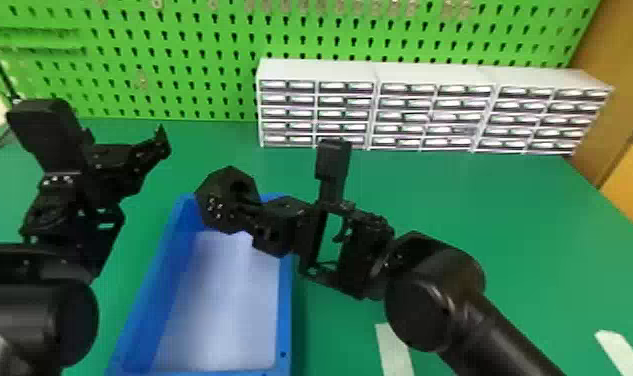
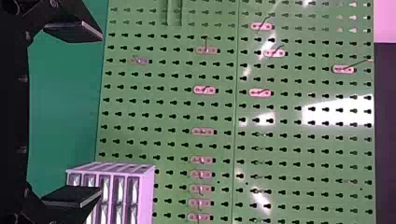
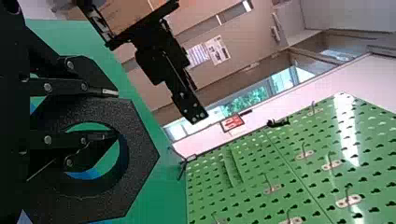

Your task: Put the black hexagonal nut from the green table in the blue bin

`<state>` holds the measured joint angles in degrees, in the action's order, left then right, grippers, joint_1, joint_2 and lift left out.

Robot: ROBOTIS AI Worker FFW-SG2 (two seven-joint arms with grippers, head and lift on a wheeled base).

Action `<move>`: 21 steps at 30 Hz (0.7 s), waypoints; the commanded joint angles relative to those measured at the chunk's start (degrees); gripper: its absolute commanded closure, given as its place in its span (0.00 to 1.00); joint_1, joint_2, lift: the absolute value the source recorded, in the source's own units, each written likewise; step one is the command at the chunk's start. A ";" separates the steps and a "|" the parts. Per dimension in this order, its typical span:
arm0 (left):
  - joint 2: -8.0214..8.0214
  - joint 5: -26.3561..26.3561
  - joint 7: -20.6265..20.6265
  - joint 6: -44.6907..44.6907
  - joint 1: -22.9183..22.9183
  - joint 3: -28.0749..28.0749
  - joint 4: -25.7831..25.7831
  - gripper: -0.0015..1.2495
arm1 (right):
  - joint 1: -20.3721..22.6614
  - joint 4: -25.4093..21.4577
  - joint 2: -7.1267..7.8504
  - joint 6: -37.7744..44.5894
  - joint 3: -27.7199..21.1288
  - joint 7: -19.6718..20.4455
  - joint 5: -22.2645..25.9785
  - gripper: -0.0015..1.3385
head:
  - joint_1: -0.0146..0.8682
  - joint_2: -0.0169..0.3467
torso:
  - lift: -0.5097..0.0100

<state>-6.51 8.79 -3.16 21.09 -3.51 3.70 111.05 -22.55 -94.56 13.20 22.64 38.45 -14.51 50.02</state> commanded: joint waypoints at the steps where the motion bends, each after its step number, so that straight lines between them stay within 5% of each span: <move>1: 0.00 0.00 0.00 0.00 -0.09 -0.09 -0.04 0.10 | -0.39 0.08 0.16 0.13 1.02 0.01 0.43 0.74 | 0.80 0.07 | 0.79; 12: 0.00 0.00 0.00 0.00 -0.18 -0.09 -0.04 0.10 | -0.83 0.26 0.16 1.45 0.93 0.10 0.69 0.73 | 0.80 0.07 | 0.79; 17: 0.00 0.00 0.00 0.00 -0.27 -0.01 -0.04 0.10 | -0.92 0.26 0.07 3.82 0.23 1.33 1.48 0.44 | 0.80 0.07 | 0.79; 21: 0.00 0.00 0.00 0.00 -0.18 -0.01 -0.04 0.10 | -1.00 0.26 0.25 4.26 0.40 1.42 1.48 0.32 | 0.80 0.07 | 0.79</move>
<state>-6.54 8.79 -3.16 21.09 -3.75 3.68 111.00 -23.44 -94.31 13.27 26.27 38.78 -13.11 51.39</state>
